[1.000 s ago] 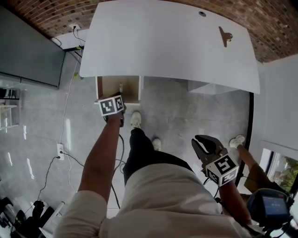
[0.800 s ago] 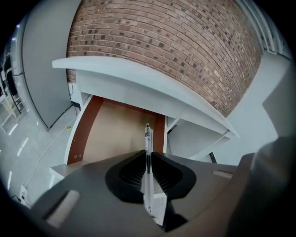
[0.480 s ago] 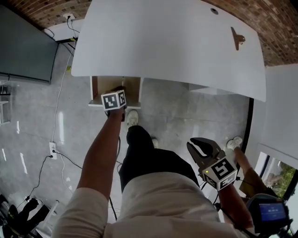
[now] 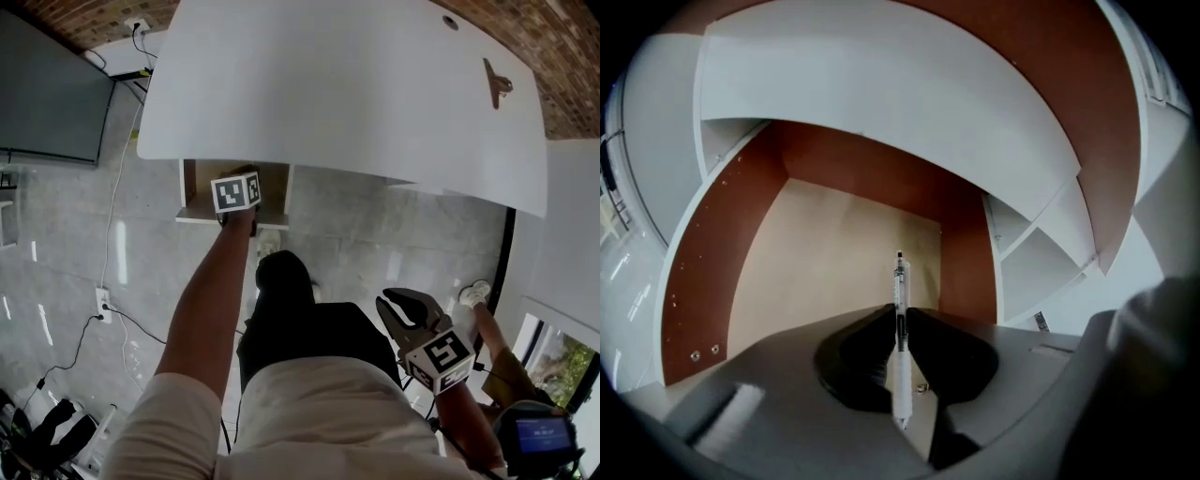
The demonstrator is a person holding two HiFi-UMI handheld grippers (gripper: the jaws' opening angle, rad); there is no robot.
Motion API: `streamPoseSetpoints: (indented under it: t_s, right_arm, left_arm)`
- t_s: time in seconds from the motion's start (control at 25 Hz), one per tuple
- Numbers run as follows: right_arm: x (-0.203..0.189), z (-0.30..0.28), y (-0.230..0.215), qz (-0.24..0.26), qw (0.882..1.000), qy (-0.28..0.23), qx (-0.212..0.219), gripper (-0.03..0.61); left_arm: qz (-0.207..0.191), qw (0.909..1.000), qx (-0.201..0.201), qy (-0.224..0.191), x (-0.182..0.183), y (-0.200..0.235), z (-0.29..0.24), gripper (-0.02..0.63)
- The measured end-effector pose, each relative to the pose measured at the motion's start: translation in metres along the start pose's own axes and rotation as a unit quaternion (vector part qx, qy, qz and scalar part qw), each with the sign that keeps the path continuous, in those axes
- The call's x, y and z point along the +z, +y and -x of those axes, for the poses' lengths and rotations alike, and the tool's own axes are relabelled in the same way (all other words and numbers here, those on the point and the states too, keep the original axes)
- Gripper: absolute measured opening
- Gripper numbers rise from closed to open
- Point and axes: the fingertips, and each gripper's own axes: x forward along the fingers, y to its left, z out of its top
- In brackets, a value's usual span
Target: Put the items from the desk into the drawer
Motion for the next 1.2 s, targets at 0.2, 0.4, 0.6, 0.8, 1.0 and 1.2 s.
streamPoseSetpoints:
  t_s: [0.2,0.4,0.6,0.8,1.0,1.2]
  right_arm:
    - [-0.002,-0.009,-0.002,-0.007,1.0,0.001,-0.002,0.048]
    - [-0.01,-0.006,-0.009,-0.018,1.0,0.012,-0.013,0.048]
    - [-0.014,-0.007,-0.014,-0.017,0.999,0.017,-0.022,0.048]
    - [-0.007,-0.003,-0.015,-0.019,0.999,0.018,-0.03,0.048]
    - [-0.007,-0.003,-0.021,-0.014,0.999,0.01,-0.034,0.048]
    - [-0.005,0.002,-0.015,-0.017,0.999,0.007,-0.029,0.048]
  left_arm:
    - [0.0,0.9999,-0.005,0.01,0.0,0.001,-0.018,0.049]
    - [0.0,0.9995,0.001,0.032,-0.005,0.002,-0.035,0.049]
    - [0.01,0.999,-0.007,0.042,-0.01,0.002,-0.048,0.049]
    - [0.013,0.9987,-0.003,0.05,-0.014,0.003,-0.05,0.054]
    - [0.006,0.9985,-0.003,0.055,-0.014,0.004,-0.049,0.077]
    - [-0.002,0.9987,-0.003,0.05,-0.01,-0.002,-0.03,0.077]
